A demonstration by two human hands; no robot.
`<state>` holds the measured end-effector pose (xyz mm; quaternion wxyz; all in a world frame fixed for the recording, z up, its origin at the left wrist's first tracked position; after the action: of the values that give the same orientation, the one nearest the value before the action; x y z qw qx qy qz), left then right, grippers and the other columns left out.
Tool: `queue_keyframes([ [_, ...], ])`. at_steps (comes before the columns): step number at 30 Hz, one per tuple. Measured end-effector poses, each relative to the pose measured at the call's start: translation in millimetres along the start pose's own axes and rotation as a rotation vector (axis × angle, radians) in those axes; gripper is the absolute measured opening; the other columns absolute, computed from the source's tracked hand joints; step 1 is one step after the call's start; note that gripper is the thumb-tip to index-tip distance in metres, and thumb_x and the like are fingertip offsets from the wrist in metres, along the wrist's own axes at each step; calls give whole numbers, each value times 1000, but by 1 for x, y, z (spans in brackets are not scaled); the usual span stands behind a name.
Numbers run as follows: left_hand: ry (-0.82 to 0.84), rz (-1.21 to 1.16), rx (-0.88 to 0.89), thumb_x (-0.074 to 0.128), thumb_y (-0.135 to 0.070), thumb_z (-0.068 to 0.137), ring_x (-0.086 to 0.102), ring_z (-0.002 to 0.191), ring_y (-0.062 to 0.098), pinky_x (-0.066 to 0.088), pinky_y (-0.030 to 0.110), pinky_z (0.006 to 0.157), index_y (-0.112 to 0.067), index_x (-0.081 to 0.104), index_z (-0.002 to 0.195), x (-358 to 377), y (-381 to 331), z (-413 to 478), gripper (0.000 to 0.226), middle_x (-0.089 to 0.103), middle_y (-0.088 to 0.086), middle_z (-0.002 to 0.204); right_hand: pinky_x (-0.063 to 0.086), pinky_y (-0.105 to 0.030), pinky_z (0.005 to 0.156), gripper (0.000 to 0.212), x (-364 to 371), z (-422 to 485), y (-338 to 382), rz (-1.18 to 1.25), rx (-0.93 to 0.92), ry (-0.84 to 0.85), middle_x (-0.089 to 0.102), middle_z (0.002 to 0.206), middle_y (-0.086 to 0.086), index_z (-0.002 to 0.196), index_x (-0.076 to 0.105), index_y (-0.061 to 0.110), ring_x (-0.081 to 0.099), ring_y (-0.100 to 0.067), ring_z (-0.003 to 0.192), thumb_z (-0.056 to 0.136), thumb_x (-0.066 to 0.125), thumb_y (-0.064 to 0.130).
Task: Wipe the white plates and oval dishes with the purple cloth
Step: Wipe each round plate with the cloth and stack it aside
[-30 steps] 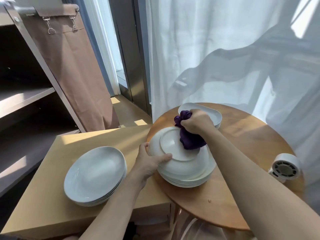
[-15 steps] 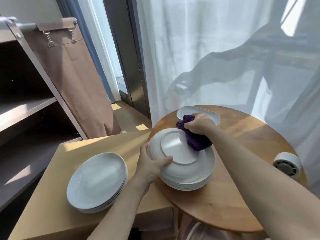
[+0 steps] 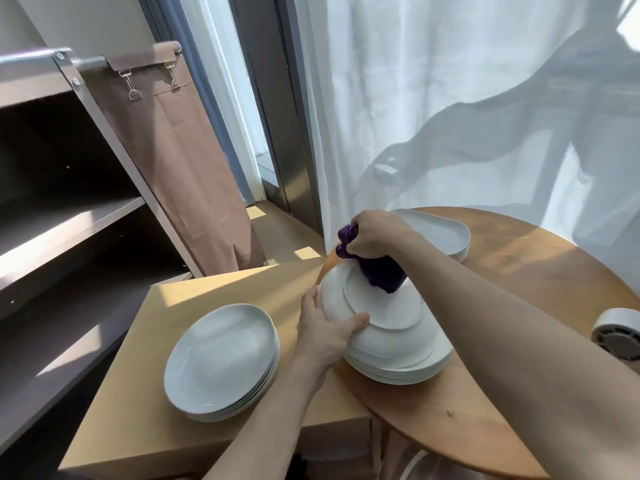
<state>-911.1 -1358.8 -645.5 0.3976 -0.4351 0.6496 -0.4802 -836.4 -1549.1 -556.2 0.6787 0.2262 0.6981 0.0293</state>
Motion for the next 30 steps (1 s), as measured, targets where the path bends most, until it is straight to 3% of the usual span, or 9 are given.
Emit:
queue_keyframes([
  [5,34,-64,-51,93,-8,69,66,113,26,55,46,98,-14,51,137,4,-2,2,80,68,4,124,47,-33,67,26,10,-18,43,-29,-145,-10,61,89,2,95,65,23,61,-26,84,80,69,45],
  [8,308,-471,-114,59,-2,89,67,109,31,54,40,89,-4,60,135,14,-11,-3,47,70,14,124,40,-33,65,26,14,-32,61,-131,-232,-56,57,94,1,99,64,25,59,-27,86,82,66,45],
  [10,409,-819,-190,44,-9,83,68,101,33,57,38,85,-2,62,128,14,-13,-8,49,70,17,116,39,-35,69,29,12,-40,65,-164,-257,-79,54,97,0,104,64,26,57,-28,87,85,64,46],
  [12,385,-952,-222,46,-18,82,70,97,37,58,41,83,-2,60,125,9,-10,-6,48,69,18,113,38,-36,71,32,9,-47,67,-169,-269,-85,53,101,-1,110,65,26,56,-28,90,86,64,47],
  [15,337,-992,-256,52,-33,89,67,103,38,54,44,93,-4,56,131,7,-1,-6,51,66,18,116,37,-36,71,36,9,-62,79,-205,-323,-75,52,101,-1,119,65,27,54,-27,90,88,66,46],
  [18,310,-1066,-281,59,-47,89,63,113,36,39,40,110,-5,52,135,2,5,-1,62,65,15,118,34,-37,72,36,19,-86,99,-279,-397,-95,51,101,-2,121,65,27,52,-28,91,89,66,43],
  [21,304,-1057,-273,60,-59,86,50,139,36,28,41,120,-3,54,144,-2,8,1,80,57,13,145,32,-39,74,34,27,-111,110,-356,-443,-159,55,107,-7,121,66,23,51,-29,92,91,65,39],
  [26,325,-1041,-305,50,-68,91,63,124,39,52,46,102,-4,69,129,2,6,-2,77,63,18,138,36,-41,78,39,35,-147,96,-352,-447,-170,53,123,-9,127,59,25,50,-32,105,92,62,43],
  [30,317,-954,-316,51,-51,98,60,127,41,54,50,99,-3,57,142,6,1,-6,66,59,22,141,42,-43,93,43,39,-174,68,-254,-425,-161,51,135,-4,133,53,32,48,-28,113,94,59,51],
])
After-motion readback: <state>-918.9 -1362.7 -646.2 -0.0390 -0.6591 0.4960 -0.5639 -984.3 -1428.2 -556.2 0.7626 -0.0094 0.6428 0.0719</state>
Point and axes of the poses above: each hand's wrist, its own z-axis towards the middle knuckle, its own x-axis out of the palm, y = z × x, the point moved 9 cm from there along z, towards the middle knuckle
